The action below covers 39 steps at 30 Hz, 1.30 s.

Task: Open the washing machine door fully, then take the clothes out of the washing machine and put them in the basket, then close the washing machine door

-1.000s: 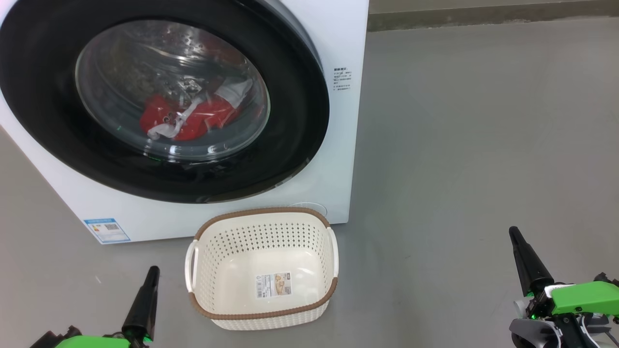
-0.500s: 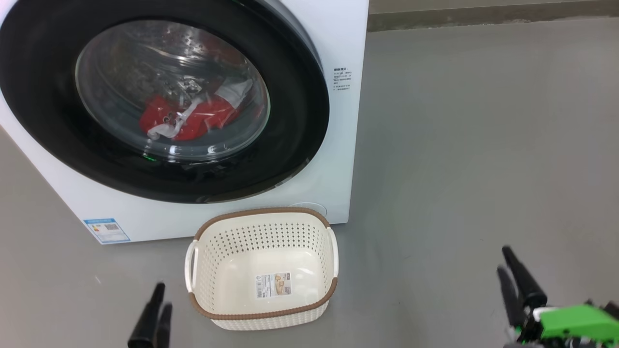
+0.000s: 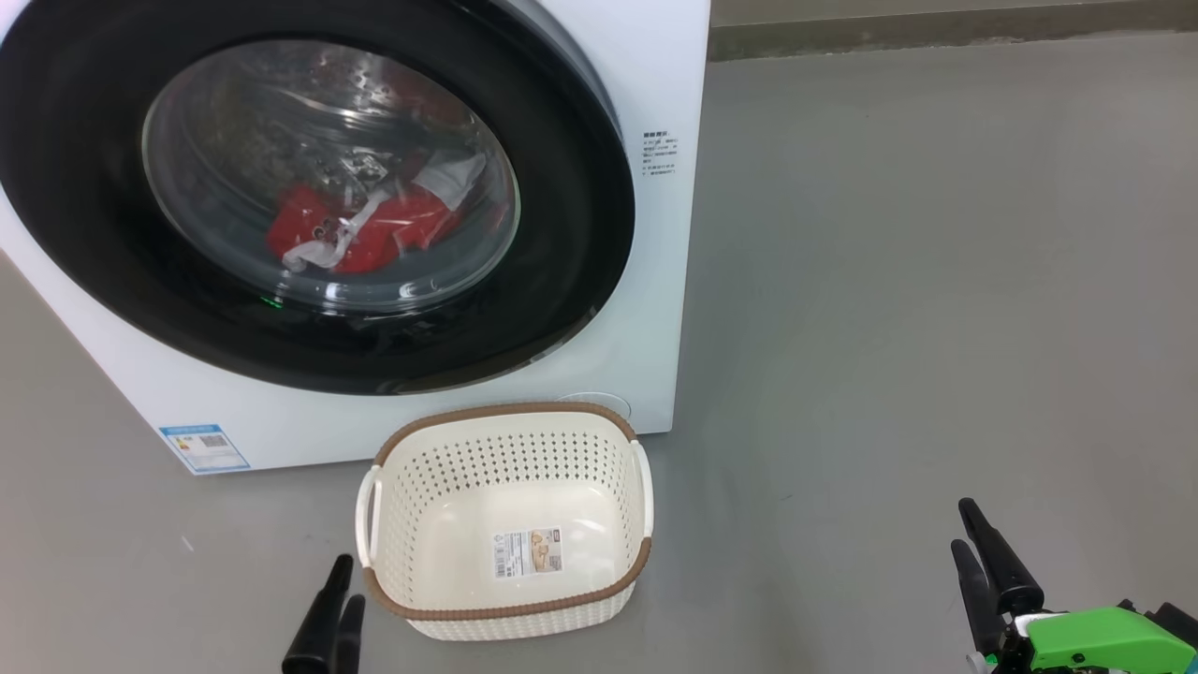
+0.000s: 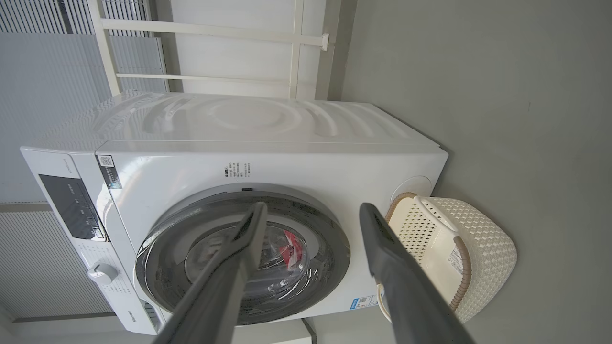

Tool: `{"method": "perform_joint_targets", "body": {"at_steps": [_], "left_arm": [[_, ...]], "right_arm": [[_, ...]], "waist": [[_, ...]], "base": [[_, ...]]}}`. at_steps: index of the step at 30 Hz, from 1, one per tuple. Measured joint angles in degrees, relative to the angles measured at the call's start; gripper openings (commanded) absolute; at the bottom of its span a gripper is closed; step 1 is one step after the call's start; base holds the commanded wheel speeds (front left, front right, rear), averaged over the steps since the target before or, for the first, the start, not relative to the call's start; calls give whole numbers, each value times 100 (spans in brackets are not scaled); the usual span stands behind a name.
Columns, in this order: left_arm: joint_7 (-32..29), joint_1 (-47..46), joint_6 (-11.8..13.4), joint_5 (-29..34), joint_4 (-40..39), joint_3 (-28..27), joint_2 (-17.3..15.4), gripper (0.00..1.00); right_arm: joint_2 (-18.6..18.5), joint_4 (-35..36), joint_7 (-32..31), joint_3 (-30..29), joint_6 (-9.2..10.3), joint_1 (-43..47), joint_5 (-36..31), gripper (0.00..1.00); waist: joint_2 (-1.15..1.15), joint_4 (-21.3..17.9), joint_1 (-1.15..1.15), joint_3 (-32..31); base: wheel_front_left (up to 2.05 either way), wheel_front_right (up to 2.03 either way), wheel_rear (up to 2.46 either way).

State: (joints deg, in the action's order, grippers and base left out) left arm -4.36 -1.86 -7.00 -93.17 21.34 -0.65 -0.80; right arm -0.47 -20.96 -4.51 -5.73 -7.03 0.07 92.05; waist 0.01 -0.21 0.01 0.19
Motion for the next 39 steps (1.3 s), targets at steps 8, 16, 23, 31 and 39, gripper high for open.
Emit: {"method": "perform_joint_targets", "body": {"at_steps": [8, 16, 23, 31, 39], "left_arm": [[133, -171, -1, 379, 110, 122, -20, 100], [267, -261, 12, 1093, 118, 111, -19, 100], [389, -348, 79, 1664, 31, 227, -19, 100], [504, -493, 226, 2350, -82, 387, -21, 100], [653, -625, 354, 3049, -68, 558, -25, 100]], "right_arm": [[-69, -27, 151, 122, 1, -75, -366, 100], [-75, -63, 280, 116, 0, -204, -1080, 100], [-66, -69, 393, 105, 0, -297, -1694, 100], [-65, -82, 514, 102, 0, -405, -2472, 100], [-66, -64, 658, 81, 0, -542, -3278, 100]], "waist": [[0, -28, 0, -4], [0, -66, 0, -4], [0, -93, 0, 4], [0, -138, 0, 6], [0, -214, 0, 19]], "base": [[0, 0, 0], [0, 0, 0], [0, 0, 0], [0, 0, 0], [0, 0, 0]]}}
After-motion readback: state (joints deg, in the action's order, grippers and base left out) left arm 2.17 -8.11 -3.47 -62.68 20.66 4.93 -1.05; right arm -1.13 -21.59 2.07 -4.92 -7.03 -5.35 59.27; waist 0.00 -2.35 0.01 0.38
